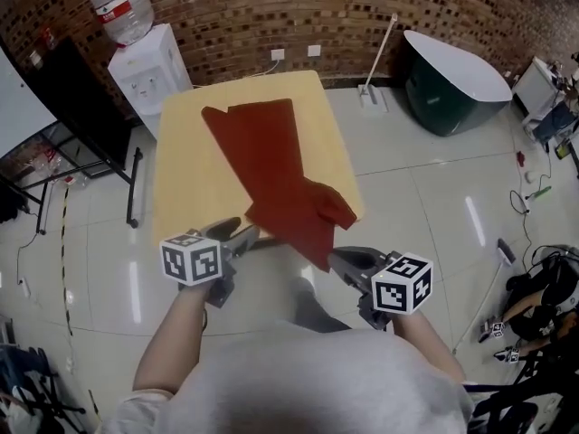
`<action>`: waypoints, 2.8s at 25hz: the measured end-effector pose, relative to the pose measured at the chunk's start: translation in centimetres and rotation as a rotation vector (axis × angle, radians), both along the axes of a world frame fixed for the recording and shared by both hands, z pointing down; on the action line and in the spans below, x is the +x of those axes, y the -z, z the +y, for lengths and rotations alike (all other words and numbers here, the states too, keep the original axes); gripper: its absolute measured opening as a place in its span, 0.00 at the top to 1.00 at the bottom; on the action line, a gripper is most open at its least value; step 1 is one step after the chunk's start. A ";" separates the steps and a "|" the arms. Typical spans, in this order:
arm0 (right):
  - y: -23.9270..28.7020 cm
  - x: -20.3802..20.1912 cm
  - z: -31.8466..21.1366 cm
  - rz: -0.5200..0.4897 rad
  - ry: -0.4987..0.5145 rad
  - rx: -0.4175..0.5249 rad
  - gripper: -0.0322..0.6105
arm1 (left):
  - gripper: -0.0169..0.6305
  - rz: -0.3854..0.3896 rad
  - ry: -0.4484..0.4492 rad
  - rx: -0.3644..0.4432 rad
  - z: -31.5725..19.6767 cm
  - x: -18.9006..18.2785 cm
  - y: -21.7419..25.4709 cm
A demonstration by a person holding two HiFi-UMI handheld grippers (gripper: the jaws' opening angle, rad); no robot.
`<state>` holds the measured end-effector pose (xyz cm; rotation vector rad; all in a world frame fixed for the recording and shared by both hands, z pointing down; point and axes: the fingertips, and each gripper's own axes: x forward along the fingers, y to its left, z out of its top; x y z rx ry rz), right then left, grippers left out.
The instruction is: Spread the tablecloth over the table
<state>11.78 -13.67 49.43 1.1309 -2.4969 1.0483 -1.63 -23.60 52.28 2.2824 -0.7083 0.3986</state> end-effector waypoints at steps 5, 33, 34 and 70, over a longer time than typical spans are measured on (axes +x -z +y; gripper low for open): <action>-1.4 1.8 -4.4 -0.004 0.020 -0.049 0.95 | 0.56 -0.049 0.012 -0.086 -4.0 0.4 -4.7; -8.1 7.0 -5.3 0.022 -0.163 -0.146 0.95 | 0.96 -0.040 0.061 -0.253 -5.1 0.6 -9.4; -8.6 7.9 -5.4 0.026 -0.198 -0.151 0.95 | 0.96 -0.043 0.060 -0.251 -5.0 0.5 -9.3; -6.3 8.7 -11.5 -0.327 -0.153 -0.137 0.93 | 0.96 -0.009 0.083 -0.152 -4.6 0.2 -5.5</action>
